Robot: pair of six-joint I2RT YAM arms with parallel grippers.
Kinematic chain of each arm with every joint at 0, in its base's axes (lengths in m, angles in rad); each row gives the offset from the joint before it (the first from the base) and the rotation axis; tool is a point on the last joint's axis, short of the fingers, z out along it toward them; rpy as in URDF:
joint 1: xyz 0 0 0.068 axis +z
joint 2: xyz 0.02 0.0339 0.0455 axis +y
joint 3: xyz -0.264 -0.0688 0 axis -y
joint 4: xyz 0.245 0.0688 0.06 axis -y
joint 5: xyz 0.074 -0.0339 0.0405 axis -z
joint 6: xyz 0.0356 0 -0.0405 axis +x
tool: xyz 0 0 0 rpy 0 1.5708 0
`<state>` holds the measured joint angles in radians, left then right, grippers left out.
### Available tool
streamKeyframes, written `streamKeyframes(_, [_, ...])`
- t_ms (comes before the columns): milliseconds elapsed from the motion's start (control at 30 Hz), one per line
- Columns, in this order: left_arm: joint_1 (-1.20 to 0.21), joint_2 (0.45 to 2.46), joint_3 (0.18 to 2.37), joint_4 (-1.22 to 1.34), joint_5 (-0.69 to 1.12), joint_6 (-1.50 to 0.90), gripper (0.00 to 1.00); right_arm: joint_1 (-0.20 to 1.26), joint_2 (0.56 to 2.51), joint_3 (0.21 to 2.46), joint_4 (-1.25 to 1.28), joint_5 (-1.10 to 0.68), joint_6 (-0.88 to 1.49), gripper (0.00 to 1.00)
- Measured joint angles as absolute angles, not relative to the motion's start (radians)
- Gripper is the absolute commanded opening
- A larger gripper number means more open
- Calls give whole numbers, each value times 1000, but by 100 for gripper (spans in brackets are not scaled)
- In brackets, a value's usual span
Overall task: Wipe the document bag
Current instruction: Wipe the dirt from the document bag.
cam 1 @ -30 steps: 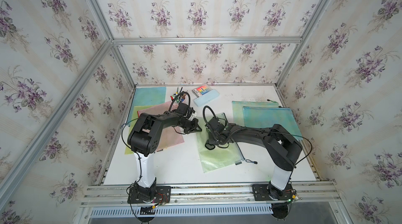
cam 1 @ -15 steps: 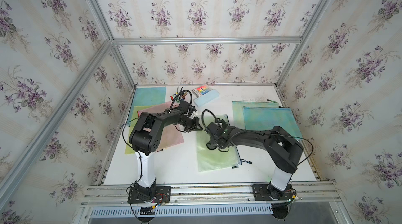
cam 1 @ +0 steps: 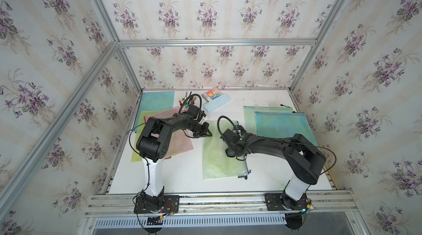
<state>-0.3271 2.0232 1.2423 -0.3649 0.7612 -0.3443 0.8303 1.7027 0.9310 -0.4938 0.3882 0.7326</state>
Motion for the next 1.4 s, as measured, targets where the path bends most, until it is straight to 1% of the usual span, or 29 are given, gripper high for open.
streamKeyframes(67, [-331, 2023, 1242, -369, 763, -339, 0, 786, 1666, 915, -530, 385, 729, 22])
streamKeyframes(133, [-332, 2023, 1243, -374, 762, -335, 5, 791, 1664, 924, -533, 366, 719, 22])
streamKeyframes(267, [-326, 2011, 1234, -389, 754, -326, 20, 828, 1700, 945, -518, 357, 714, 22])
streamKeyframes(367, [-328, 1975, 1189, -391, 763, -323, 29, 831, 1712, 943, -509, 363, 717, 22])
streamKeyframes(467, [-332, 1935, 1119, -392, 774, -324, 34, 837, 1723, 935, -499, 377, 728, 22])
streamKeyframes(567, [-339, 1885, 1045, -391, 786, -324, 35, 837, 1728, 932, -498, 378, 733, 23])
streamKeyframes(733, [-379, 1826, 955, -390, 794, -332, 34, 837, 1710, 944, -500, 373, 729, 24])
streamKeyframes(833, [-386, 1808, 920, -375, 802, -341, 32, 834, 1675, 937, -486, 317, 703, 27])
streamKeyframes(900, [-386, 1802, 907, -360, 807, -353, 30, 842, 1651, 937, -460, 256, 678, 37])
streamKeyframes(967, [-387, 1800, 902, -354, 806, -359, 27, 849, 1632, 931, -430, 189, 647, 52])
streamKeyframes(1033, [-390, 1799, 904, -355, 802, -361, 25, 850, 1620, 931, -427, 137, 607, 65])
streamKeyframes(1167, [-390, 1798, 927, -360, 791, -361, 24, 840, 1572, 947, -447, 125, 511, 99])
streamKeyframes(1267, [-390, 1796, 934, -364, 785, -358, 23, 809, 1546, 976, -462, 124, 422, 100])
streamKeyframes(1400, [-390, 1791, 932, -366, 783, -356, 23, 787, 1558, 1019, -476, 122, 290, 100])
